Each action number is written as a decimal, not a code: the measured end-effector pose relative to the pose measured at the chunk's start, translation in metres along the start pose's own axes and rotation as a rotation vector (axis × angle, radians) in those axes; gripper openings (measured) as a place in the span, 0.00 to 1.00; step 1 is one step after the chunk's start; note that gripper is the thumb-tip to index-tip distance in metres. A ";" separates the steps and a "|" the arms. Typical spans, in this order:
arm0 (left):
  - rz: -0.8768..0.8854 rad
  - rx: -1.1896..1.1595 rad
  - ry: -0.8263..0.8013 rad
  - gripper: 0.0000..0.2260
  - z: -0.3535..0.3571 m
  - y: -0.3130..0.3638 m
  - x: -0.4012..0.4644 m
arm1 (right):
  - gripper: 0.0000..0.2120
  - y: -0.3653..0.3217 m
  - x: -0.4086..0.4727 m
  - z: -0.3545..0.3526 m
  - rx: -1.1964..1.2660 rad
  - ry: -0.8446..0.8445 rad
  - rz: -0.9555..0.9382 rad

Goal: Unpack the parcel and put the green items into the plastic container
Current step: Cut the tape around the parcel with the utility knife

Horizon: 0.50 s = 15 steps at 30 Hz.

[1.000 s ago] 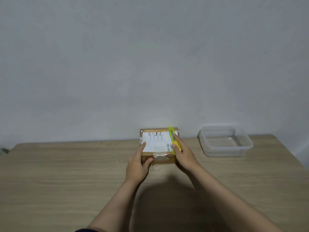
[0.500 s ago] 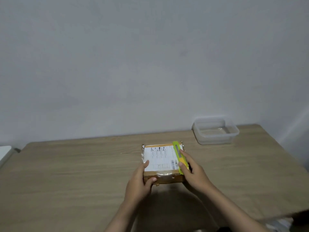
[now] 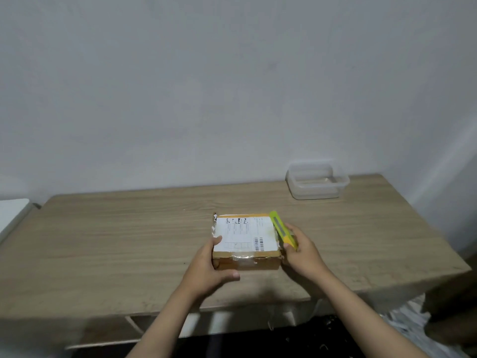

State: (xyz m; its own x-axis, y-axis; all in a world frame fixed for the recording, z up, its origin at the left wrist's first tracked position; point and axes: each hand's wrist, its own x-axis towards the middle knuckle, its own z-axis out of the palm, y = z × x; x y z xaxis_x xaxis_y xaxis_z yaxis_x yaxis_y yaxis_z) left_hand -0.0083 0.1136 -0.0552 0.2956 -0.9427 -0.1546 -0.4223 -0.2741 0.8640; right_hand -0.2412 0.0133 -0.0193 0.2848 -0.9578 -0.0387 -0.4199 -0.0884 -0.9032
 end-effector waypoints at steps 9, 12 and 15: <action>0.003 0.258 0.049 0.50 0.004 0.048 0.012 | 0.17 -0.018 -0.002 -0.027 0.324 0.025 0.227; -0.019 0.265 0.062 0.51 0.011 0.050 0.011 | 0.12 -0.018 0.000 -0.029 0.317 0.086 0.221; -0.020 0.254 0.086 0.49 0.017 0.048 0.008 | 0.09 -0.018 0.003 -0.035 0.229 0.049 0.232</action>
State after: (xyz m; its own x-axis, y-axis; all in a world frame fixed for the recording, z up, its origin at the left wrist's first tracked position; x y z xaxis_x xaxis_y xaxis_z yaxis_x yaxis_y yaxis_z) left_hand -0.0406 0.0893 -0.0228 0.3734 -0.9199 -0.1196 -0.6142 -0.3417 0.7113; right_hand -0.2629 0.0028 0.0121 0.1605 -0.9577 -0.2388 -0.2622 0.1919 -0.9457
